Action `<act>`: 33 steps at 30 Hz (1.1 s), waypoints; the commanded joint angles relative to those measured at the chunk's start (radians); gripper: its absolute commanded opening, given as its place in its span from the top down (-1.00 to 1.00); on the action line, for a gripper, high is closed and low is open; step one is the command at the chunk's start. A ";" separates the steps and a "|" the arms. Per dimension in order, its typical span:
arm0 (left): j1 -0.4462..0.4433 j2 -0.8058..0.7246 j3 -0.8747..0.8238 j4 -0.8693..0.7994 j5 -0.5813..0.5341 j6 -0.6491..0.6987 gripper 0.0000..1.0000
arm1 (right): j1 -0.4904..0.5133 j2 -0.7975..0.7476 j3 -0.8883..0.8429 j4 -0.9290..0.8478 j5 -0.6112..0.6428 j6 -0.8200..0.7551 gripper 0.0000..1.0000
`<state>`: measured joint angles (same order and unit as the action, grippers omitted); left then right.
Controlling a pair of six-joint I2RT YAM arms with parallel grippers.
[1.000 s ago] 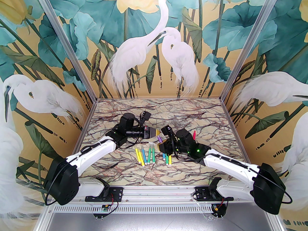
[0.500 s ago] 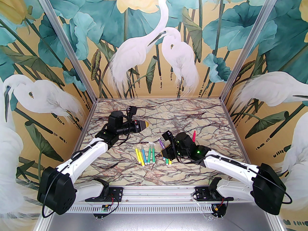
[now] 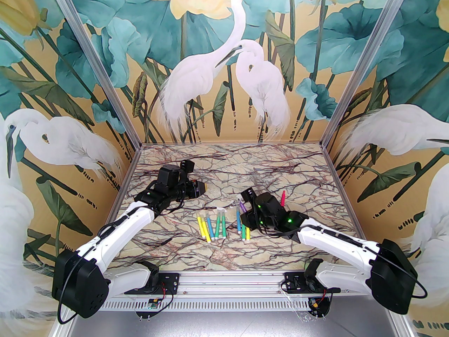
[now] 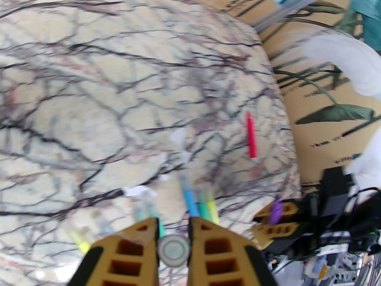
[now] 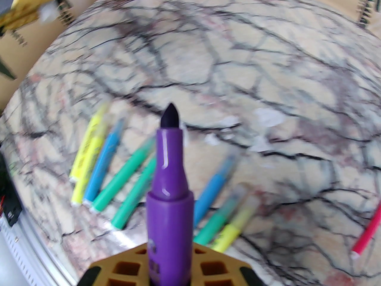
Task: Open the pen caps
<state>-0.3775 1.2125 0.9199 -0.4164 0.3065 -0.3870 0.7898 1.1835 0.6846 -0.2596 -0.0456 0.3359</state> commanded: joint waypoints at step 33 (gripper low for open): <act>0.271 0.133 -0.018 -0.125 -0.388 0.039 1.00 | -0.453 -0.059 -0.024 -0.174 0.275 0.172 1.00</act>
<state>-0.1318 1.3243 0.9161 -0.5758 -0.0784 -0.3321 0.3676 1.1152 0.6769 -0.4229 0.2169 0.4717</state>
